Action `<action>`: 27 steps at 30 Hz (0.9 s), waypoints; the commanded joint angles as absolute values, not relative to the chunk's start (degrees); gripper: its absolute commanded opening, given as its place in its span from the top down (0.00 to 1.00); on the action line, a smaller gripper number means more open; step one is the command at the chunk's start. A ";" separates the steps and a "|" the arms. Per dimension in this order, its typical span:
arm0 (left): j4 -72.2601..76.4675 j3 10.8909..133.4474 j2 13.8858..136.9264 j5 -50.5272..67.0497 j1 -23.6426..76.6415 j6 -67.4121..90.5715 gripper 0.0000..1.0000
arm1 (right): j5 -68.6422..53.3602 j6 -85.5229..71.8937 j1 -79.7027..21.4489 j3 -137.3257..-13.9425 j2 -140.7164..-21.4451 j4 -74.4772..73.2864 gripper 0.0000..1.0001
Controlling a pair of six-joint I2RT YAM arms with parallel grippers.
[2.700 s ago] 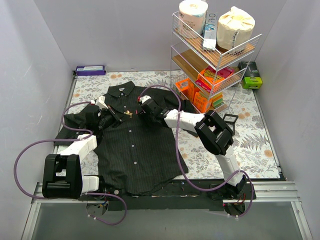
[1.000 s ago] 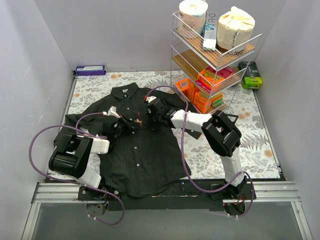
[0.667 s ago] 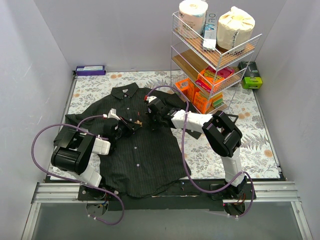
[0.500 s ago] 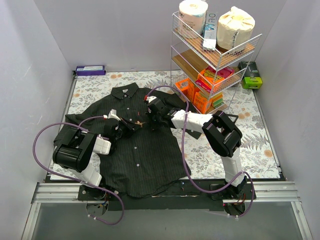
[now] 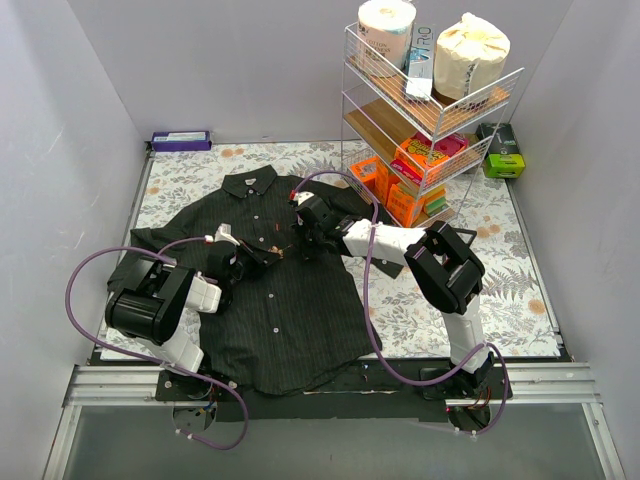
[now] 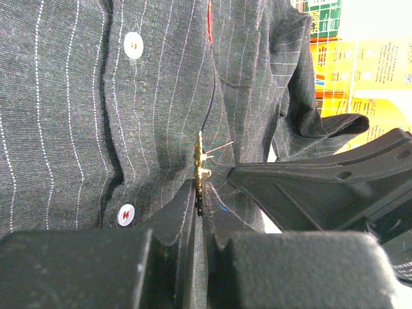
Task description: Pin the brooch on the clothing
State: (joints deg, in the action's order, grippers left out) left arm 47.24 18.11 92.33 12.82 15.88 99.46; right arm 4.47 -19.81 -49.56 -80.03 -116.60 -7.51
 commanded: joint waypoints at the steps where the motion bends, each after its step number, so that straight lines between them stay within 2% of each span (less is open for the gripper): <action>1: 48.60 17.40 90.79 11.78 16.08 99.58 1.00 | 4.31 -20.57 -49.39 -79.89 -113.64 -6.15 0.99; 27: 46.76 17.14 89.91 11.69 16.08 98.70 1.00 | 3.96 -20.65 -49.39 -80.60 -114.43 -6.33 0.99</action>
State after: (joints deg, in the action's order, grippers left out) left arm 46.74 17.47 92.01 12.51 15.88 99.44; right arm 4.40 -19.81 -49.52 -80.03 -116.60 -7.53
